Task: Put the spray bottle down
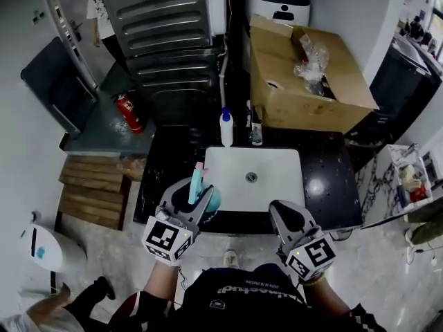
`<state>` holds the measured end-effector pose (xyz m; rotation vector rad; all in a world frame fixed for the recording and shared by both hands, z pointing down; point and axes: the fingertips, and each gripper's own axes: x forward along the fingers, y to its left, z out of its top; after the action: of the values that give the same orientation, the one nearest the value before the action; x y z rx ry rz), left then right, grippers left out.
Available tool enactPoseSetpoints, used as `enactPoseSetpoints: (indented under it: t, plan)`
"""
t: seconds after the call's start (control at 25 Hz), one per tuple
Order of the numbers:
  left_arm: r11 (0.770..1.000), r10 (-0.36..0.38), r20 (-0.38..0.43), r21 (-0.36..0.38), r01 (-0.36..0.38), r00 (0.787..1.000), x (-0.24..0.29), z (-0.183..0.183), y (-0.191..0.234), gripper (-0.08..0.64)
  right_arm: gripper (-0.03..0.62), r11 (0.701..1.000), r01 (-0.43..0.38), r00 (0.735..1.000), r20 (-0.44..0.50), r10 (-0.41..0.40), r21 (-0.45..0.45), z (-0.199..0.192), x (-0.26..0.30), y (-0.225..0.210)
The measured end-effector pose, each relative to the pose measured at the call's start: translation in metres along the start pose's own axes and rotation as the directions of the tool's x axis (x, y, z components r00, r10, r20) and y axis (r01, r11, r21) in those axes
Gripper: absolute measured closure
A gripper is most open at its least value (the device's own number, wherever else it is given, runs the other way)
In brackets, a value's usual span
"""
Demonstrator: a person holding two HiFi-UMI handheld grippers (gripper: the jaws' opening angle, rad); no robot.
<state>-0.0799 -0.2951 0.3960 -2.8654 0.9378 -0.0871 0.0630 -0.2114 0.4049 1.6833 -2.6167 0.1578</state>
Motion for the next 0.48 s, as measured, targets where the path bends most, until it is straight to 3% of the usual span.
enactPoseSetpoints:
  t: [0.28,0.48]
  plan:
    - [1.0,-0.004,-0.021,-0.022,0.003,1.0,0.024,-0.015,0.027,0.411,0.543,1.0,0.003,1.0,-0.029,-0.003,-0.005,0.002,0.035,-0.018]
    - [0.997,0.001,-0.039,-0.082,-0.005,0.999,0.057,-0.036,0.038,0.411,0.543,1.0,-0.022,0.998,-0.05,0.022,0.004,-0.006,0.048,-0.034]
